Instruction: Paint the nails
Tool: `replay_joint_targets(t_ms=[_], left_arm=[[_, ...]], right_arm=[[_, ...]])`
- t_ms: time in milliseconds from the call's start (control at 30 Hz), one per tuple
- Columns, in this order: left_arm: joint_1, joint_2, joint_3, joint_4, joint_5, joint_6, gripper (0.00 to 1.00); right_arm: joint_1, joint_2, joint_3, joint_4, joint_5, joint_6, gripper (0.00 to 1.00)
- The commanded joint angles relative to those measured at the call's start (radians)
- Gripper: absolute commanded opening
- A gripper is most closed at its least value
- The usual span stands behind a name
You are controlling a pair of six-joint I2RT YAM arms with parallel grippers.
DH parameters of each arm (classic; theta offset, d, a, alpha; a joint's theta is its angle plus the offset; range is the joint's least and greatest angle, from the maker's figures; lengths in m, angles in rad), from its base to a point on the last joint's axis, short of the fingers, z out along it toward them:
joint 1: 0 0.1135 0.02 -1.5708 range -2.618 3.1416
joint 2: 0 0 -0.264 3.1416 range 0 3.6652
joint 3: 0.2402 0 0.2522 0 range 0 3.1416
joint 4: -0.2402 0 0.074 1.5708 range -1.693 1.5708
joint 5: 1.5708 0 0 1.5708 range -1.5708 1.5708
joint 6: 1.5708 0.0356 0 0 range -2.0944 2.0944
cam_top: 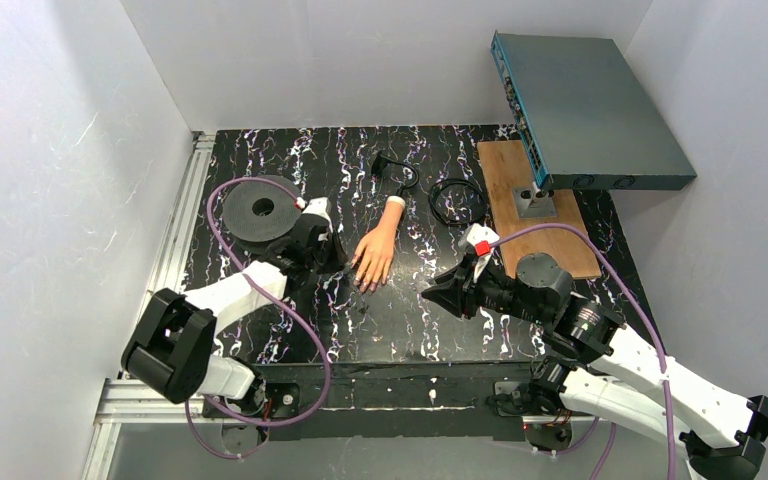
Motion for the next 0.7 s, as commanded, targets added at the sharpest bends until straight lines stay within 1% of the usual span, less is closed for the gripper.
replay_joint_targets(t_ms=[0,133,267,667], left_arm=[[0.004,-0.101,-0.041,-0.004,0.005,0.030,0.00],[0.004,-0.137,-0.010,-0.021,-0.004,0.042,0.00],[0.004,-0.057,0.035,0.009,0.019,0.038,0.00],[0.004,0.018,0.069,0.037,0.019,0.040,0.00]], right_arm=[[0.004,-0.001,0.033,0.037,-0.013,-0.003,0.01],[0.003,0.002,0.032,0.041,-0.017,-0.001,0.01],[0.004,0.003,0.040,0.036,-0.015,-0.004,0.01],[0.004,0.005,0.044,0.026,-0.013,-0.007,0.01]])
